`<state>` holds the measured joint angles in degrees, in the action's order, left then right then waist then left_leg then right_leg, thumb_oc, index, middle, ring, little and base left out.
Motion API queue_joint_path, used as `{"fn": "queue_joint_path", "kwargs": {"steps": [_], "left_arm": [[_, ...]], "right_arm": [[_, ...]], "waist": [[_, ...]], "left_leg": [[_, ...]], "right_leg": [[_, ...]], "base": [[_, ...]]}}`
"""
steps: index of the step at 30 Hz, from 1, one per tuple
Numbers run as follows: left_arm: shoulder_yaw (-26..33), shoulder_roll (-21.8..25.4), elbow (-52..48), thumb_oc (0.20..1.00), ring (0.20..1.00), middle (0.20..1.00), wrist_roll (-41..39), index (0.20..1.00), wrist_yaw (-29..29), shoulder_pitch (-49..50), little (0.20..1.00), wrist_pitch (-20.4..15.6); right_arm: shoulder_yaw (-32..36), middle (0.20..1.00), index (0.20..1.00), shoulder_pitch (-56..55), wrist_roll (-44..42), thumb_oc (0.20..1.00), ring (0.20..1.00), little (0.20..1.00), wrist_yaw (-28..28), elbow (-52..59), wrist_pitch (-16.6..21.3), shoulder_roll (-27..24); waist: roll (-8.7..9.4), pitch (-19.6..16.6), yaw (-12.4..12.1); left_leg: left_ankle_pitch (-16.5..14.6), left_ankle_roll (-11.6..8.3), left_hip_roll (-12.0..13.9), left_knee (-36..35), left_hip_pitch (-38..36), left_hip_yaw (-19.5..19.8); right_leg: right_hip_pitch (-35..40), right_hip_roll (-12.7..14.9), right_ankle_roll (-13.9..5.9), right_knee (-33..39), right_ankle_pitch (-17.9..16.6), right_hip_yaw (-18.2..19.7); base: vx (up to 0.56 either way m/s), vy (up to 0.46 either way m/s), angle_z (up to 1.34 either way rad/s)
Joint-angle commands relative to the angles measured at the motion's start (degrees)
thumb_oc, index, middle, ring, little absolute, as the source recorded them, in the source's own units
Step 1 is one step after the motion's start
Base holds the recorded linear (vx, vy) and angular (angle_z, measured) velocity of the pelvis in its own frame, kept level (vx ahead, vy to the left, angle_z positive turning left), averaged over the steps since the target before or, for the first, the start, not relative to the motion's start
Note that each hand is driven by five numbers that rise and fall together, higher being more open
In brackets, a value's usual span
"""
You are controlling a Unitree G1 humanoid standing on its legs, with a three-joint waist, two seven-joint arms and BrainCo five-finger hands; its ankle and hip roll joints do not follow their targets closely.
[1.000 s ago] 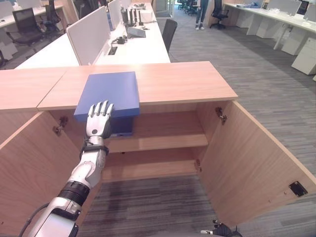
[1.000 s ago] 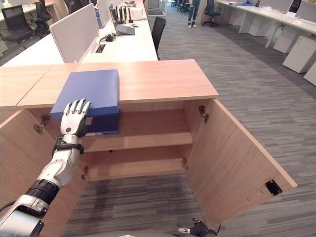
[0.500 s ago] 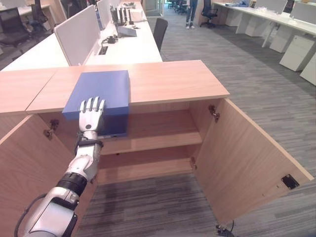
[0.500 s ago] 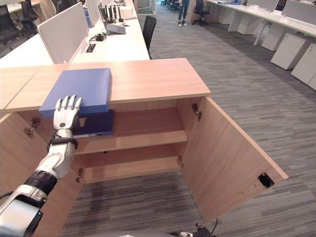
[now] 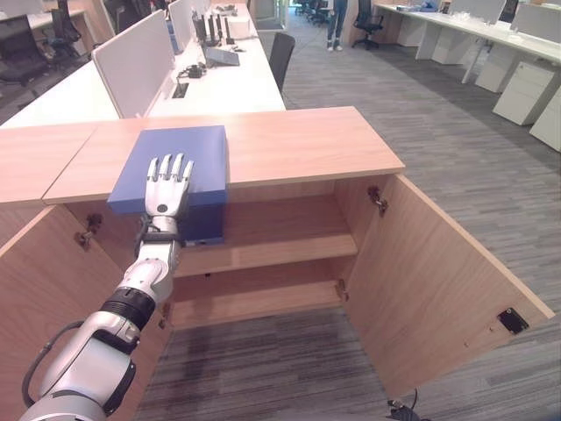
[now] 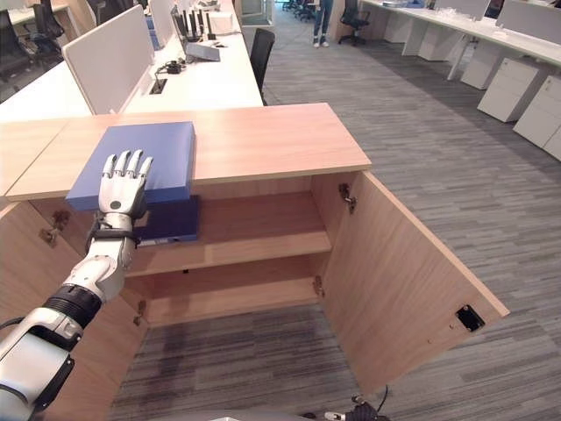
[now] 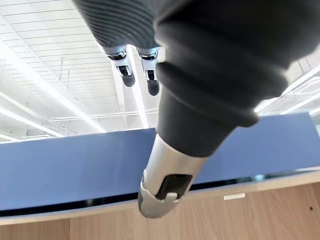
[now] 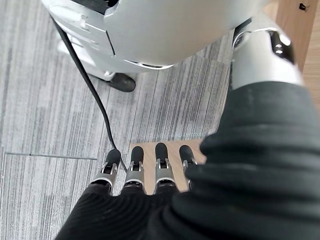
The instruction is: Put the empty folder in the office cabinet
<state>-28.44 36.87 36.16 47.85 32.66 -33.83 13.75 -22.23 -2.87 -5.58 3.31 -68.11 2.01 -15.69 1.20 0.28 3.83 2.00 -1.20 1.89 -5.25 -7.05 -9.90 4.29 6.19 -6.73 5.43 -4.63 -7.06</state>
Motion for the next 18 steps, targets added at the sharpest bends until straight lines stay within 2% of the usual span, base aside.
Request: {"fn": "queue_joint_path", "kwargs": {"steps": [1, 14, 18], "left_arm": [[-1.81, 4.43, 6.36, 1.0, 1.0, 1.0, 1.77, 1.0, 1.3, -11.91, 1.0, 0.52], [-1.0, 3.89, 9.57, 1.0, 1.0, 1.0, -0.92, 1.0, 1.68, -9.92, 1.0, -0.28], [-3.71, 4.3, 12.07, 1.0, 1.0, 1.0, -0.29, 1.0, 1.22, -12.15, 1.0, -0.79]], "right_arm": [[-1.87, 1.0, 1.0, 3.05, -0.45, 1.0, 1.0, 1.0, 0.54, -3.62, 0.98, -0.46], [-1.27, 1.0, 1.0, 2.77, -1.0, 1.0, 1.0, 1.0, 0.94, -4.09, 1.1, -0.15], [-3.82, 1.0, 1.0, 2.82, 0.63, 1.0, 1.0, 1.0, -0.04, -3.46, 1.3, -0.06]], "waist": [[0.58, -0.05, 0.29], [0.48, -0.2, 0.32], [0.37, -0.13, 0.34]], "left_leg": [[-8.84, 0.7, -2.89, 0.25, -3.53, 2.29], [-9.03, 0.68, -2.9, 0.25, -3.96, 1.94], [-8.89, 0.66, -2.95, 0.25, -3.92, 1.96]], "right_leg": [[2.71, -3.5, -1.13, -0.43, 2.65, -1.19], [2.96, -3.51, -1.12, -0.43, 2.79, -0.98], [2.96, -3.48, -1.11, -0.43, 2.76, -0.99]], "base": [[0.0, 0.0, 0.0], [0.0, 0.0, 0.0], [0.0, 0.0, 0.0]]}}
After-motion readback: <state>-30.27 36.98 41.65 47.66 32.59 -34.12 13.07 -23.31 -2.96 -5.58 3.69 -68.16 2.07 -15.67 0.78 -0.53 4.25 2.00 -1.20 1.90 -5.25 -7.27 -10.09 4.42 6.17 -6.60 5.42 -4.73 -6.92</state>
